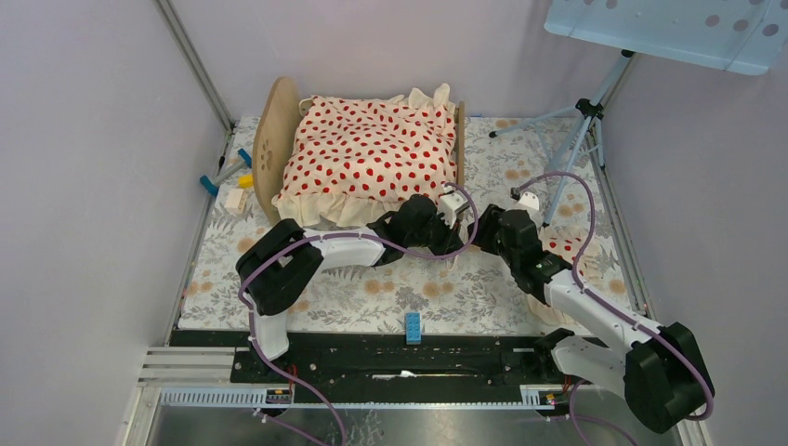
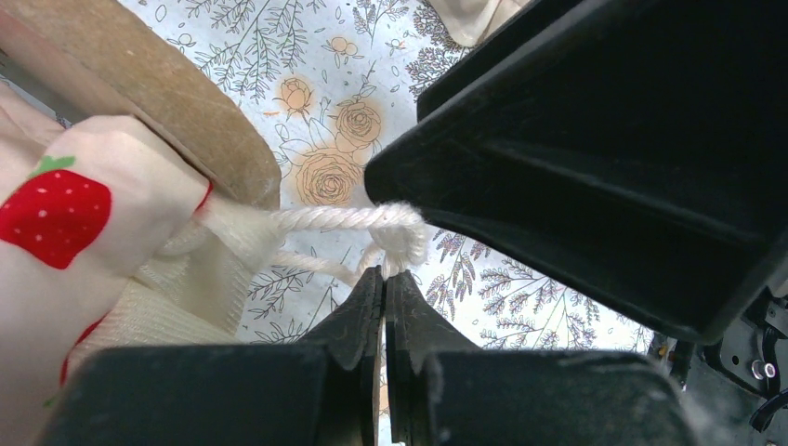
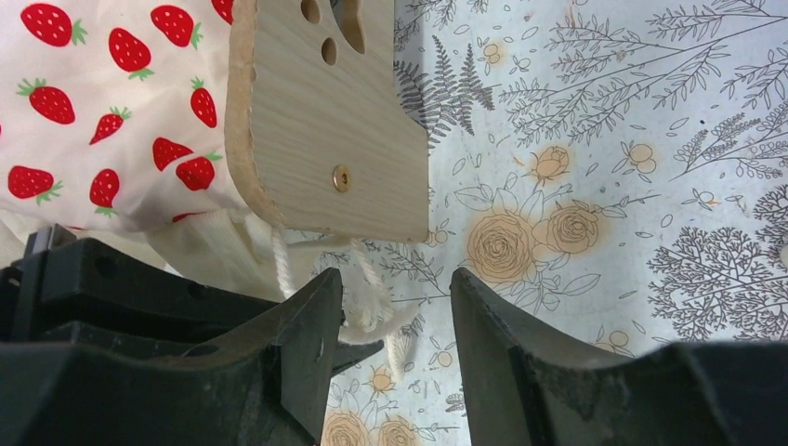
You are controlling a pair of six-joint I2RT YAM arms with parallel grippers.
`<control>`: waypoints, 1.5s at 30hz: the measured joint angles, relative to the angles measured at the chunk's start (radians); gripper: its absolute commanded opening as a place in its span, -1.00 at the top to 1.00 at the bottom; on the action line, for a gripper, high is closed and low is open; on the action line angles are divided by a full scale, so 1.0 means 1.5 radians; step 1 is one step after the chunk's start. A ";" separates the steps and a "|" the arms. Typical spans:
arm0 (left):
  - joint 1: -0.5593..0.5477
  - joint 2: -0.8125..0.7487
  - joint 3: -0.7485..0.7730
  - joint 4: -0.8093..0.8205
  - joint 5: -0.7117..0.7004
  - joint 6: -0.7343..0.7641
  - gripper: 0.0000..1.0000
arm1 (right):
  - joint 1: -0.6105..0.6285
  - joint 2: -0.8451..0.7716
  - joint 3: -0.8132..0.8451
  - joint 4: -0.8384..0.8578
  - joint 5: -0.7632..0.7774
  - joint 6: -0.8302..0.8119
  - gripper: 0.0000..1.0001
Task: Set up the pet bed
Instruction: Tie the ropes to the bed frame.
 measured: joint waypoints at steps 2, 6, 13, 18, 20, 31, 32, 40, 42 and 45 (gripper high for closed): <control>0.000 0.000 0.000 0.000 0.000 0.000 1.00 | -0.001 0.010 0.009 -0.002 0.000 0.011 -0.12; 0.000 0.000 0.000 0.000 0.000 0.000 1.00 | -0.003 0.019 0.015 0.002 -0.003 0.024 -0.13; 0.000 0.000 0.000 0.000 0.000 0.000 1.00 | -0.005 0.035 0.015 0.007 -0.021 0.030 -0.13; 0.000 0.000 0.002 -0.001 0.000 0.000 1.00 | -0.005 0.055 0.015 0.020 -0.042 0.035 -0.09; 0.000 0.000 0.003 -0.002 0.000 0.000 1.00 | -0.005 0.063 0.015 0.023 -0.044 0.039 -0.06; 0.000 0.000 0.006 -0.002 0.000 0.000 1.00 | -0.010 0.073 0.015 0.050 -0.071 0.060 0.37; 0.000 0.000 0.006 -0.002 0.000 0.000 1.00 | -0.010 0.073 0.015 0.051 -0.073 0.061 0.42; 0.000 0.000 0.006 -0.002 -0.001 0.000 0.91 | -0.011 0.073 0.009 0.052 -0.079 0.069 1.00; 0.000 0.000 0.006 -0.002 -0.002 -0.001 0.71 | -0.011 0.073 0.007 0.052 -0.079 0.070 1.00; 0.000 0.000 0.009 -0.013 -0.011 -0.003 0.48 | -0.012 0.072 0.006 0.052 -0.078 0.071 1.00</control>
